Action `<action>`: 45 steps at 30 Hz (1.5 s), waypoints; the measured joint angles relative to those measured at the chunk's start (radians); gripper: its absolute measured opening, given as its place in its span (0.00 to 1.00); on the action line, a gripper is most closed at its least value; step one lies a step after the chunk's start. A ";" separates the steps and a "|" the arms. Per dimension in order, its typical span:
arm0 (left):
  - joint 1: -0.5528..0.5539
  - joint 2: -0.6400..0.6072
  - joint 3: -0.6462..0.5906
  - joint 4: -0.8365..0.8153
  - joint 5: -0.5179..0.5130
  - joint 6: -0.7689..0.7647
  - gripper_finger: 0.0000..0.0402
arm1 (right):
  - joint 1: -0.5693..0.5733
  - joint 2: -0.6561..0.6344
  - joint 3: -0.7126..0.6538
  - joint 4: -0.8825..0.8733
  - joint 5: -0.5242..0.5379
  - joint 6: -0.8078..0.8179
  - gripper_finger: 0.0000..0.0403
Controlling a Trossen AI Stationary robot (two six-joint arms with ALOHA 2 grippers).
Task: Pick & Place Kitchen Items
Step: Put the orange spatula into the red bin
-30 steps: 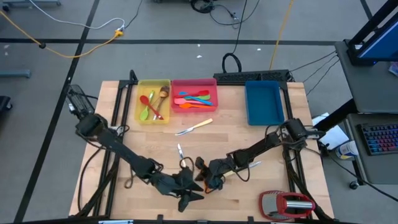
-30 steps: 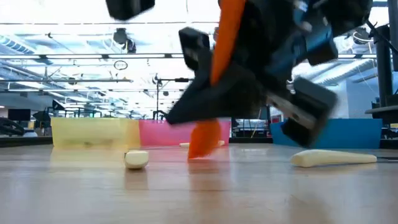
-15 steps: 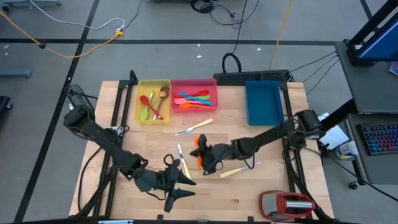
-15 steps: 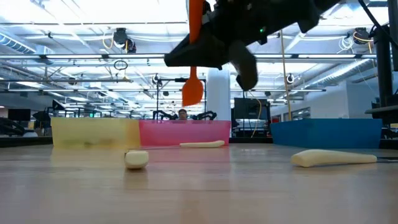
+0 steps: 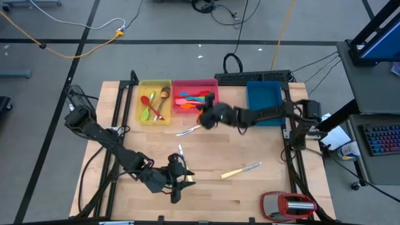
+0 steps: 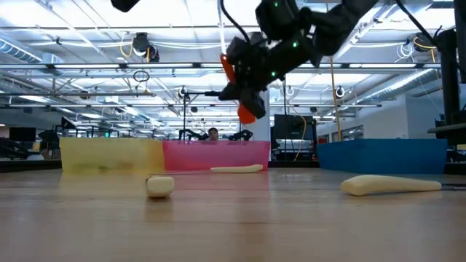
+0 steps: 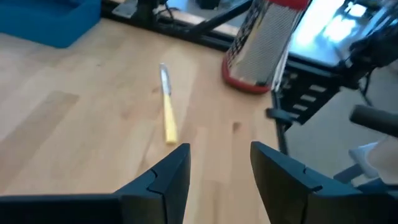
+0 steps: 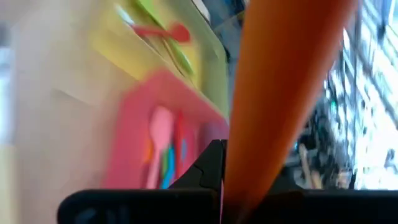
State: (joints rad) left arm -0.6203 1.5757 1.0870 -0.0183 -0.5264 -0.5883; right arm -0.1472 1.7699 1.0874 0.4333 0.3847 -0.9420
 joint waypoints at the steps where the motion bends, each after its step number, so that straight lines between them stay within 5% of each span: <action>1: 0.003 0.000 0.000 -0.012 -0.005 0.000 0.43 | -0.030 0.000 0.000 0.001 -0.030 0.017 0.00; 6: 0.029 0.000 0.000 -0.055 -0.062 0.000 0.43 | -0.152 0.000 0.000 0.057 -0.241 0.164 0.00; 13: 0.075 0.000 0.000 -0.067 -0.063 0.005 0.43 | -0.229 0.000 0.000 0.140 -0.356 0.311 0.00; 32: 0.147 0.000 0.000 -0.235 -0.059 -0.002 0.43 | -0.316 0.189 0.060 0.192 -0.256 0.377 0.00; 40: 0.156 0.000 0.000 -0.244 -0.058 -0.024 0.43 | -0.319 0.190 0.060 0.257 -0.392 0.369 0.03; 45: 0.156 0.000 0.000 -0.247 -0.055 -0.060 0.43 | -0.325 0.190 0.060 0.263 -0.383 0.356 0.10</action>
State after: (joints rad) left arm -0.4642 1.5761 1.0866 -0.2657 -0.5816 -0.6478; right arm -0.4718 1.9594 1.1473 0.6968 0.0021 -0.5856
